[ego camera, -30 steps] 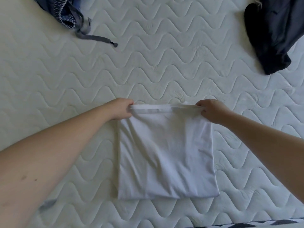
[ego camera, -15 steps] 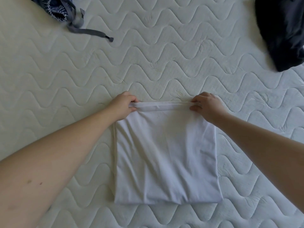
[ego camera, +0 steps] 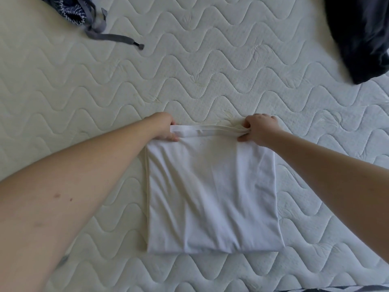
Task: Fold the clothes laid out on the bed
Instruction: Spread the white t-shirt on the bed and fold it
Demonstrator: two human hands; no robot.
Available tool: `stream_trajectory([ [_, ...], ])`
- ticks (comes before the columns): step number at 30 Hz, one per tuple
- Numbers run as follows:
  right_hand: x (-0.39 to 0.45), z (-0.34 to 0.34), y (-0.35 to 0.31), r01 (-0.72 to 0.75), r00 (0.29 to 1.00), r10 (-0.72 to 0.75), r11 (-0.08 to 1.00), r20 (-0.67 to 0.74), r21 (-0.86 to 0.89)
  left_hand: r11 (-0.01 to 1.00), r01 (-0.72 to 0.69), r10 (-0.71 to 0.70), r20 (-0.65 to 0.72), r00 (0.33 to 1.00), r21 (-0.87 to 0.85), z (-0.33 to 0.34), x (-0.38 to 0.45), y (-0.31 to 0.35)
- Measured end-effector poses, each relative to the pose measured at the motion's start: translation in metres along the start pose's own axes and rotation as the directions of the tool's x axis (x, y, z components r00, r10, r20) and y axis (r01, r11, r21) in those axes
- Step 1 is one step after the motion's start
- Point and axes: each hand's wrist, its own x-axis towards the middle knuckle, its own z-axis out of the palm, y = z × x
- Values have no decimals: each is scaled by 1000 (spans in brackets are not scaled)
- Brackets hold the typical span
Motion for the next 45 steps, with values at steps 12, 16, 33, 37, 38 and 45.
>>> stream_trajectory([
  [12,-79,-37,7,219,958,-213,976,-192,14,985,-159,146,-164,976,-70,-15,-80,-2],
  [16,-114,-71,3,229,934,-184,966,-307,117,975,-211,190,-218,957,-76,-50,-125,5],
  [33,-174,-184,-21,335,601,-253,941,-758,-49,955,-244,272,-831,486,169,-135,-237,25],
  [37,-159,-102,-10,302,633,-243,952,-736,-55,922,-300,357,-832,425,243,-57,-197,25],
  [38,-157,-77,-7,291,637,-237,955,-734,-56,917,-307,369,-831,417,253,-31,-186,25],
  [45,-174,100,9,179,794,-172,983,-583,-47,939,-215,344,-764,546,269,174,-142,26],
])
